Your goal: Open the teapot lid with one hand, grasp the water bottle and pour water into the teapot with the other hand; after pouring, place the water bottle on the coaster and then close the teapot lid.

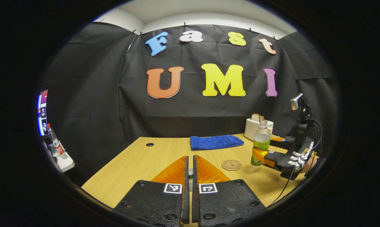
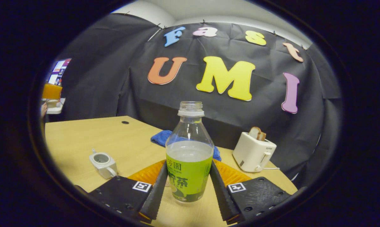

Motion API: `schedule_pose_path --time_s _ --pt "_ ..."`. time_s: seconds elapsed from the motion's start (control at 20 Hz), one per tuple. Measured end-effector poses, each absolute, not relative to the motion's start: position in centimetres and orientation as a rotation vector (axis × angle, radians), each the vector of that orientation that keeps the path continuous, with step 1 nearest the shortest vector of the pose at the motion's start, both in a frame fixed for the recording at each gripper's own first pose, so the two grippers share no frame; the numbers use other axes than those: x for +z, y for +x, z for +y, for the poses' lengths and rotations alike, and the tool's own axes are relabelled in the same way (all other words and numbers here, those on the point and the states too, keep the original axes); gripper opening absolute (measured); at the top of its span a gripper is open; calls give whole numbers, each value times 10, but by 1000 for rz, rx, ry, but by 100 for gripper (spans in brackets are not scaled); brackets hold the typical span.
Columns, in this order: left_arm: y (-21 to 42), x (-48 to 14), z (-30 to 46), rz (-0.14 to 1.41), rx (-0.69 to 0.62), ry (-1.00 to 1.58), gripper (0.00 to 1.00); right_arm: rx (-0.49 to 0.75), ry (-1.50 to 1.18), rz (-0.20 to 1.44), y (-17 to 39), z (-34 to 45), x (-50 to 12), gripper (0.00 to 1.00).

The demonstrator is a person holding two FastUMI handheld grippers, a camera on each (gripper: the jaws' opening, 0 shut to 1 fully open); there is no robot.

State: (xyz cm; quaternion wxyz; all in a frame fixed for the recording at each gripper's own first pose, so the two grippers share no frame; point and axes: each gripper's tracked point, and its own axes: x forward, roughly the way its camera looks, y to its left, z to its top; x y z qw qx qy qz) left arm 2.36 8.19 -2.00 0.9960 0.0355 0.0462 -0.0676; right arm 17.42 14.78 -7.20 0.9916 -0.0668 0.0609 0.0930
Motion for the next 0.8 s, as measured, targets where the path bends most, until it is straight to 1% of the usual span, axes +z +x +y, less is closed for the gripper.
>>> schedule_pose_path --time_s 0.1,0.15,0.4,0.45,0.6,0.75,0.8 --pt "26 -23 84 103 -130 66 6 225 -104 134 186 160 -75 73" --pt "26 -25 87 107 -124 64 6 242 -100 136 191 167 -76 75" --pt "39 -36 97 135 -92 41 6 315 -94 139 215 197 -86 75" --pt "41 -40 96 142 -91 37 5 331 -86 135 218 202 -87 73" --pt "45 -44 96 152 -85 49 6 374 -73 128 228 209 -92 73" --pt "50 -49 95 158 -79 60 6 406 -72 124 237 211 -96 76" --pt "51 -49 95 157 -76 61 6 414 -81 113 240 210 -95 75"
